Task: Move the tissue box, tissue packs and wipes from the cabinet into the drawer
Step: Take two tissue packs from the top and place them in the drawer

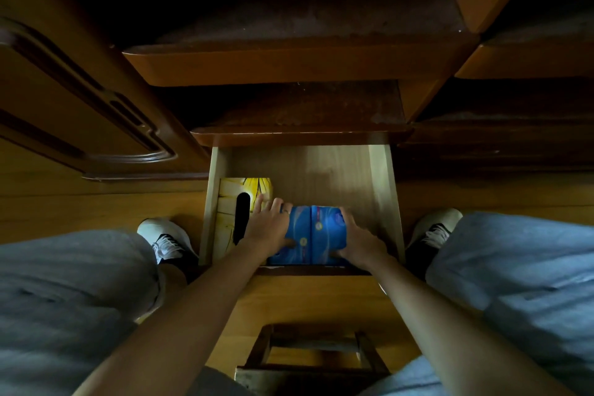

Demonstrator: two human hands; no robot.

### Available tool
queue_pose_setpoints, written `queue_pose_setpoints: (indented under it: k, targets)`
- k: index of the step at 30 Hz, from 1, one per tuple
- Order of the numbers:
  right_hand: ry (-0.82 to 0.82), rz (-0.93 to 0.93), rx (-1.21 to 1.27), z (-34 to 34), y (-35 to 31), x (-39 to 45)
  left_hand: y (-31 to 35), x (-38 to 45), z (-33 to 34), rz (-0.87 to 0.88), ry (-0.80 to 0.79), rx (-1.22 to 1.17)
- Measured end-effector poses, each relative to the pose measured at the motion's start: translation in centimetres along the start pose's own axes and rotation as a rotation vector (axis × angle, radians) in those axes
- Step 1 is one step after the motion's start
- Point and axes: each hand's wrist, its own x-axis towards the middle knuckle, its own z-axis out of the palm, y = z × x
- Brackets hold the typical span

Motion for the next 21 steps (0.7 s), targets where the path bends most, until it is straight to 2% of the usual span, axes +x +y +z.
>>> queue_pose_setpoints:
  k: [7,11,14,17,21]
  targets:
    - [-0.059,0.013,-0.029,-0.7,-0.5,-0.6,0.0,-0.4,-0.5,-0.005,-0.033,-0.019]
    - [-0.023,-0.01,0.079,-2.4,-1.7,-1.6,-1.2,-1.6,-3.1,0.0,0.1,-0.037]
    - [0.061,-0.038,0.229,-5.3,-3.4,-2.2,-2.0,-2.7,-8.5,-0.012,0.233,-0.114]
    - [0.138,-0.152,0.207,-9.6,-5.4,-3.3,-2.8,-4.9,-15.1,0.02,0.406,-0.182]
    - [0.453,-0.404,0.192,-18.1,-8.6,-7.0,-2.6,-8.7,-24.7,0.136,0.843,-0.09]
